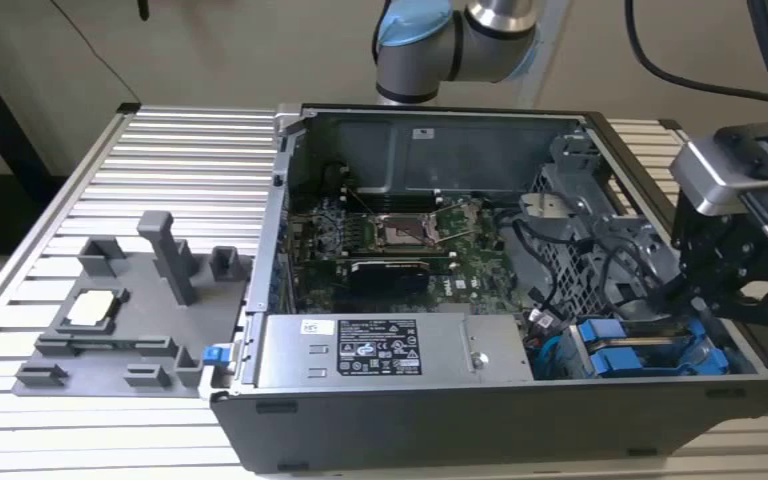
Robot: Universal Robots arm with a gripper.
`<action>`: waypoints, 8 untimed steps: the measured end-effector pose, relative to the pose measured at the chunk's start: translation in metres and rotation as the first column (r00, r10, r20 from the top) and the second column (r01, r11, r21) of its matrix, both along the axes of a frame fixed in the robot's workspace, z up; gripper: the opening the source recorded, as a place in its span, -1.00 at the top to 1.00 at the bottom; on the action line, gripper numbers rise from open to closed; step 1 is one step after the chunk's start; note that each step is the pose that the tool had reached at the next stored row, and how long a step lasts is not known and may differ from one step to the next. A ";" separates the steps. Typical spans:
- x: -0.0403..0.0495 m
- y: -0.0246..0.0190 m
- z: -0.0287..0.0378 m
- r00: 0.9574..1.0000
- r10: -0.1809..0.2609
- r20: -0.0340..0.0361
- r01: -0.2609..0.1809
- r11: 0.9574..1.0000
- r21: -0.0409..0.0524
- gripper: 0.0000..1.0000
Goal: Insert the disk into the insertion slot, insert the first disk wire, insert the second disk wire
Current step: 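Insert the first disk wire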
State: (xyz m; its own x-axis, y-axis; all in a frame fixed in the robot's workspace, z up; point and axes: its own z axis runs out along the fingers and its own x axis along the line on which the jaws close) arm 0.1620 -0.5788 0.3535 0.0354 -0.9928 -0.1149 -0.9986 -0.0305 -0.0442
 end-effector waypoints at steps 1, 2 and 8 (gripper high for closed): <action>-0.0001 -0.0011 -0.0010 1.000 0.000 0.000 0.000 1.000 -0.001 0.62; -0.0002 -0.0021 -0.0019 1.000 0.000 0.000 0.000 1.000 -0.002 0.62; -0.0003 -0.0029 -0.0092 1.000 0.000 0.017 0.000 1.000 -0.005 0.62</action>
